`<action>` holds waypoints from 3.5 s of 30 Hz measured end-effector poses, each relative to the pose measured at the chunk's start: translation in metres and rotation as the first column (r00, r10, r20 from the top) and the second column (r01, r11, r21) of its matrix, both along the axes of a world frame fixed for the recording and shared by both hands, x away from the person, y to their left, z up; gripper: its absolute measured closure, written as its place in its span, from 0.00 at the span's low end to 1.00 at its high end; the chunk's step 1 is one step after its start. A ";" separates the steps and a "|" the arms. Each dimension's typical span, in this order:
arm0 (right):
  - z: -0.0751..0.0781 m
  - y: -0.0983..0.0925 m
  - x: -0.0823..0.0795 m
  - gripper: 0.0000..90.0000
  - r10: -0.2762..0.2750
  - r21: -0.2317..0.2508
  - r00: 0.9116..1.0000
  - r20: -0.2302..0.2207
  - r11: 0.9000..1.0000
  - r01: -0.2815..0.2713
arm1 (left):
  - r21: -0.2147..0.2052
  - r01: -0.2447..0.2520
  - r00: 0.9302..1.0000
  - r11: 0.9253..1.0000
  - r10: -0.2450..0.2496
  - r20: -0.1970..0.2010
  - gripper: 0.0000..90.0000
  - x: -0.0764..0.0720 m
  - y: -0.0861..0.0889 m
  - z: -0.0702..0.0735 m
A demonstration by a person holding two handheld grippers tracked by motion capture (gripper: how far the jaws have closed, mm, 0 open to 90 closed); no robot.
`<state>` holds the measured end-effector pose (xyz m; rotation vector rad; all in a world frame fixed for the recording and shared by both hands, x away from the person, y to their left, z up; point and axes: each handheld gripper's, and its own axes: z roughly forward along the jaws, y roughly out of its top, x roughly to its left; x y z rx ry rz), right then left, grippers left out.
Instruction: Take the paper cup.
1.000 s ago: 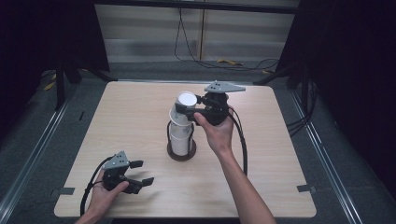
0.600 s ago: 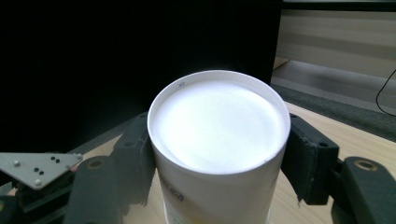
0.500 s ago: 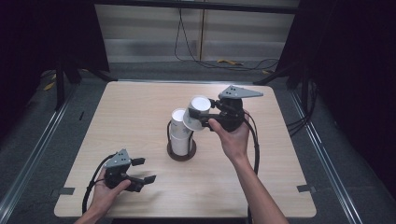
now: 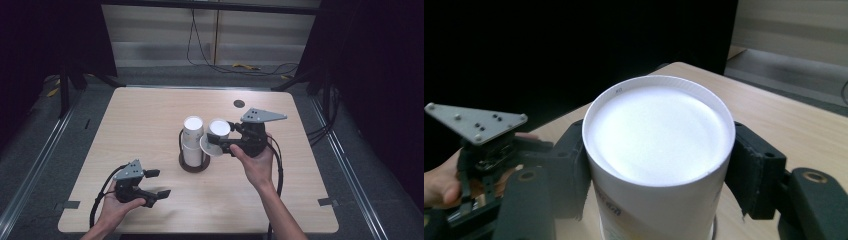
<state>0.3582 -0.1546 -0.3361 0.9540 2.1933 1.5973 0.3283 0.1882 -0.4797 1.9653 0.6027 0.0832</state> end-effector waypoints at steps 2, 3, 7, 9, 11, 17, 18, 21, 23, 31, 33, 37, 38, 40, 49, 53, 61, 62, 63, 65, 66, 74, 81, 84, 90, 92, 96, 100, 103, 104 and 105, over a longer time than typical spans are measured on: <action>-0.004 0.002 -0.002 0.39 0.013 -0.001 1.000 -0.005 1.000 -0.013 | 0.004 0.005 1.000 1.000 -0.005 0.020 0.18 0.000 -0.003 0.003; -0.006 0.003 -0.003 0.39 0.020 -0.003 1.000 -0.011 1.000 -0.020 | 0.002 0.008 1.000 1.000 -0.008 0.025 0.18 0.000 -0.004 0.005; -0.015 0.008 -0.005 0.39 0.043 -0.004 0.998 -0.035 0.999 -0.043 | -0.006 0.018 0.998 1.000 -0.017 0.052 0.18 0.004 -0.007 0.015; -0.018 0.009 -0.006 0.39 0.055 -0.003 0.998 -0.037 0.998 -0.055 | -0.015 0.041 0.997 0.999 -0.040 0.067 0.18 0.007 -0.012 0.023; -0.020 0.009 -0.008 0.39 0.063 -0.002 0.997 -0.037 0.998 -0.063 | -0.022 0.048 0.996 0.999 -0.046 0.073 0.21 0.008 -0.014 0.025; -0.029 0.009 -0.009 0.39 0.083 -0.015 0.995 -0.052 0.996 -0.084 | -0.040 0.101 0.991 0.994 -0.096 0.098 0.24 0.013 -0.037 0.039; -0.029 0.009 -0.009 0.39 0.083 -0.015 0.995 -0.052 0.996 -0.084 | -0.040 0.101 0.991 0.994 -0.096 0.098 0.27 0.013 -0.037 0.039; -0.033 0.005 -0.011 0.39 0.090 0.003 0.994 -0.058 0.996 -0.090 | -0.045 0.135 0.983 0.990 -0.128 0.130 0.27 0.012 -0.051 0.049; -0.036 0.004 -0.013 0.39 0.098 0.012 0.993 -0.059 0.995 -0.098 | -0.046 0.141 0.983 0.989 -0.135 0.128 0.27 0.013 -0.056 0.050; -0.042 0.008 -0.015 0.39 0.129 -0.001 0.988 -0.083 0.992 -0.129 | -0.073 0.146 0.984 0.987 -0.137 0.117 0.23 0.015 -0.065 0.049; -0.048 0.013 -0.015 0.39 0.150 -0.003 0.984 -0.099 0.989 -0.151 | -0.088 0.149 0.983 0.985 -0.138 0.120 0.21 0.014 -0.066 0.047; -0.051 0.018 -0.015 0.39 0.183 0.003 0.978 -0.097 0.983 -0.184 | -0.105 0.171 0.981 0.980 -0.160 0.106 0.22 0.013 -0.067 0.041; -0.051 0.018 -0.015 0.39 0.183 0.003 0.978 -0.097 0.983 -0.184 | -0.105 0.171 0.981 0.980 -0.160 0.106 0.25 0.013 -0.067 0.041; -0.053 0.021 -0.016 0.39 0.205 0.012 0.974 -0.100 0.979 -0.205 | -0.098 0.169 0.982 0.981 -0.159 0.100 0.23 0.012 -0.067 0.039; -0.059 0.033 -0.017 0.39 0.243 0.023 0.963 -0.120 0.970 -0.242 | -0.113 0.173 0.980 0.978 -0.159 0.122 0.29 0.011 -0.068 0.035; -0.060 0.034 -0.018 0.39 0.244 0.023 0.963 -0.117 0.970 -0.243 | -0.123 0.181 0.980 0.976 -0.168 0.110 0.27 0.013 -0.068 0.033; -0.062 0.038 -0.017 0.39 0.257 0.048 0.958 -0.124 0.966 -0.253 | -0.142 0.186 0.979 0.972 -0.171 0.111 0.26 0.014 -0.070 0.031; -0.062 0.038 -0.017 0.39 0.257 0.048 0.958 -0.124 0.966 -0.253 | -0.142 0.186 0.979 0.972 -0.171 0.111 0.26 0.014 -0.070 0.031; -0.062 0.038 -0.017 0.39 0.257 0.051 0.958 -0.126 0.966 -0.252 | -0.143 0.189 0.979 0.972 -0.174 0.110 0.26 0.015 -0.070 0.031; -0.063 0.037 -0.015 0.39 0.258 0.061 0.957 -0.132 0.966 -0.252 | -0.146 0.190 0.978 0.971 -0.175 0.110 0.25 0.015 -0.070 0.030; -0.063 0.036 -0.015 0.39 0.257 0.064 0.957 -0.134 0.966 -0.250 | -0.146 0.192 0.978 0.970 -0.177 0.112 0.25 0.015 -0.070 0.030; -0.064 0.037 -0.014 0.38 0.276 0.064 0.951 -0.140 0.961 -0.270 | -0.135 0.194 0.977 0.972 -0.179 0.113 0.30 0.013 -0.072 0.030; -0.065 0.038 -0.014 0.28 0.267 0.047 0.955 -0.132 0.964 -0.263 | -0.129 0.208 0.975 0.970 -0.195 0.107 0.32 0.013 -0.071 0.031; -0.064 0.038 -0.014 0.25 0.264 0.047 0.956 -0.129 0.965 -0.260 | -0.128 0.204 0.976 0.970 -0.192 0.100 0.32 0.014 -0.070 0.031; -0.063 0.035 -0.014 0.24 0.259 0.050 0.957 -0.134 0.966 -0.254 | -0.120 0.203 0.977 0.972 -0.193 0.087 0.33 0.015 -0.066 0.030; -0.062 0.033 -0.014 0.24 0.252 0.046 0.959 -0.129 0.968 -0.248 | -0.124 0.203 0.978 0.971 -0.195 0.076 0.33 0.016 -0.065 0.029; -0.060 0.030 -0.015 0.23 0.255 0.053 0.958 -0.128 0.967 -0.250 | -0.122 0.192 0.980 0.974 -0.184 0.072 0.32 0.016 -0.062 0.031; -0.059 0.026 -0.015 0.21 0.250 0.071 0.960 -0.128 0.968 -0.242 | -0.113 0.181 0.982 0.977 -0.173 0.077 0.32 0.018 -0.058 0.033; -0.056 0.021 -0.016 0.21 0.240 0.076 0.963 -0.119 0.970 -0.232 | -0.112 0.176 0.983 0.978 -0.169 0.070 0.32 0.019 -0.055 0.033; -0.055 0.019 -0.016 0.21 0.235 0.074 0.965 -0.116 0.971 -0.227 | -0.112 0.172 0.984 0.979 -0.165 0.067 0.32 0.019 -0.054 0.033; -0.054 0.016 -0.017 0.21 0.230 0.075 0.967 -0.110 0.972 -0.222 | -0.106 0.171 0.984 0.980 -0.165 0.064 0.32 0.020 -0.053 0.034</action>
